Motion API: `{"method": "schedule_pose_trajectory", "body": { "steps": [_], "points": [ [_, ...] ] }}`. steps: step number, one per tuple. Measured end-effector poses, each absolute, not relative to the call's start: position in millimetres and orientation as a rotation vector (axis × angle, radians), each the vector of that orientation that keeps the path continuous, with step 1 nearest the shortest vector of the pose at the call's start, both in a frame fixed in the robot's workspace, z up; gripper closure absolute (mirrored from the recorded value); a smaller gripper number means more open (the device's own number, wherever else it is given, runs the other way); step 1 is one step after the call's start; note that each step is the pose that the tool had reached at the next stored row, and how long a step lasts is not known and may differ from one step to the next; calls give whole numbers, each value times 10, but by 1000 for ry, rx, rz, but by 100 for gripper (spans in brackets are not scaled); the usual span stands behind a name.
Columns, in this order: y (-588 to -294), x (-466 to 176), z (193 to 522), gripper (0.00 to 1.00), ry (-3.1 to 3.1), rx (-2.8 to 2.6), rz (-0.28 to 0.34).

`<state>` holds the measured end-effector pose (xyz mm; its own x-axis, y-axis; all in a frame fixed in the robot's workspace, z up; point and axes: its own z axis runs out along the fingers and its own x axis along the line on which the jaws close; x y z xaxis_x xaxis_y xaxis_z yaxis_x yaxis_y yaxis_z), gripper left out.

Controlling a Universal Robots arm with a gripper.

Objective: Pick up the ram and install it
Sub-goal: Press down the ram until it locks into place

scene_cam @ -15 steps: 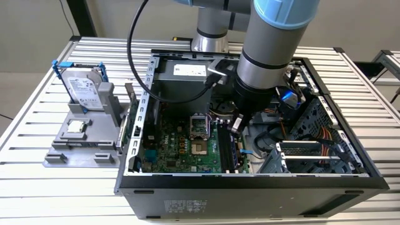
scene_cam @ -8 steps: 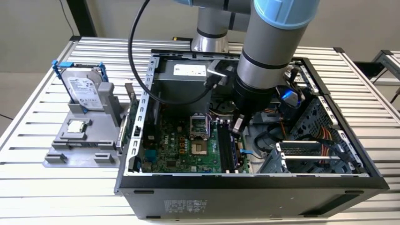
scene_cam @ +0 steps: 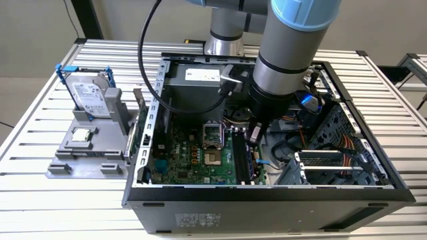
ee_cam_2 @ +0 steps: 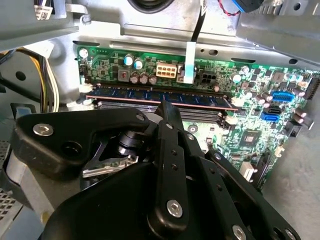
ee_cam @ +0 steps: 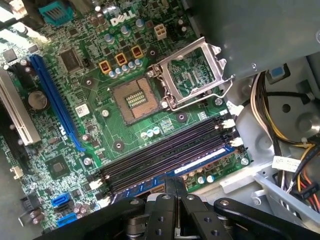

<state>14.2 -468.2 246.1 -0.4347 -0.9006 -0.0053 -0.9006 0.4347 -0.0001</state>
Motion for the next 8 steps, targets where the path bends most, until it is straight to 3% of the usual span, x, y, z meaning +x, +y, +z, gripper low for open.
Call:
{"method": "schedule_pose_trajectory", "body": {
  "steps": [8],
  "points": [
    [-4682,142,2461,100,2607,-1745,4]
  ]
}}
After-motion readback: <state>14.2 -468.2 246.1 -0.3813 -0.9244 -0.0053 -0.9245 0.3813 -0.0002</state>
